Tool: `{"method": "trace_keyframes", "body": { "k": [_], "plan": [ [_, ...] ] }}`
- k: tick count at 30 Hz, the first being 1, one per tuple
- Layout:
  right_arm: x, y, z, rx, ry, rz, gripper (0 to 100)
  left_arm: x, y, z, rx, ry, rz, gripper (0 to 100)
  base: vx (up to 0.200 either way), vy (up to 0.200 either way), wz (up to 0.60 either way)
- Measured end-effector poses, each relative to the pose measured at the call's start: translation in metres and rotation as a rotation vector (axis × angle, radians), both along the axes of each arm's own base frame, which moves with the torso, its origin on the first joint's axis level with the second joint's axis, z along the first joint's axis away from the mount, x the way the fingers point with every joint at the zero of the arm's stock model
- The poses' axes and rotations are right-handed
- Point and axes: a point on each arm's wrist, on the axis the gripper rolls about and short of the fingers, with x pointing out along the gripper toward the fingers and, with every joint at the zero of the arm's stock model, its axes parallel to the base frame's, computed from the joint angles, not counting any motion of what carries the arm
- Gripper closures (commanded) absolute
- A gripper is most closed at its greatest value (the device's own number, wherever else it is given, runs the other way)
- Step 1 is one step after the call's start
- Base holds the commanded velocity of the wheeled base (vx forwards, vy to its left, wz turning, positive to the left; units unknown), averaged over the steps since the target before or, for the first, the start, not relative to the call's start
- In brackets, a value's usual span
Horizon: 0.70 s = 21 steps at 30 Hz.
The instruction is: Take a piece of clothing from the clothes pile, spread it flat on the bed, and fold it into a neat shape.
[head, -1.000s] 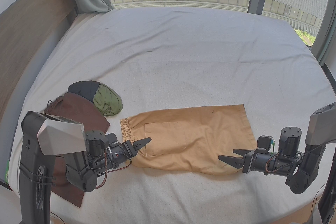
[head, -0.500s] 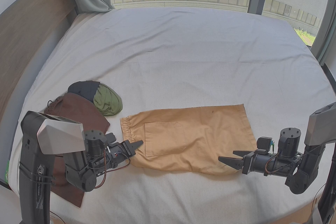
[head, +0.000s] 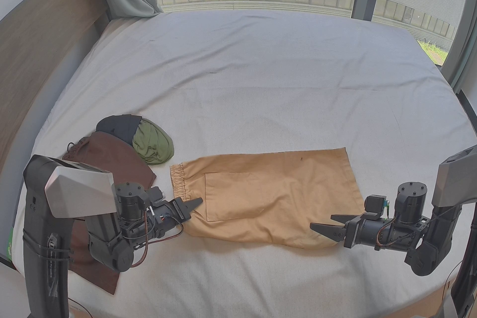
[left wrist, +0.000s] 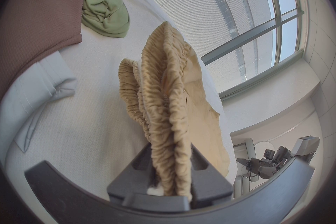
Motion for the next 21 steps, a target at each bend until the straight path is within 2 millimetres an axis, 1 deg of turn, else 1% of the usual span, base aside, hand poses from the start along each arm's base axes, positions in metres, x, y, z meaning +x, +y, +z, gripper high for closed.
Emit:
{"method": "trace_keyframes", "body": {
  "k": [8, 11, 17, 21],
  "plan": [
    [0.0, 0.0, 0.0, 0.0, 0.001, 0.0, 0, -0.007, 0.004, 0.015, -0.008, -0.018, -0.024, 100, 0.0, 0.0, 0.0],
    [0.0, 0.0, 0.0, -0.001, 0.002, 0.001, 0, -0.009, 0.012, 0.02, 0.0, -0.035, -0.047, 100, 0.0, 0.0, 0.0],
    [0.0, 0.0, 0.0, 0.0, 0.002, 0.001, 0, -0.012, 0.029, 0.023, 0.038, -0.066, -0.093, 100, 0.0, 0.0, 0.0],
    [0.0, 0.0, 0.0, -0.001, 0.002, 0.001, 0, -0.012, 0.034, 0.025, 0.041, -0.069, -0.084, 100, 0.0, 0.0, 0.0]
  ]
}}
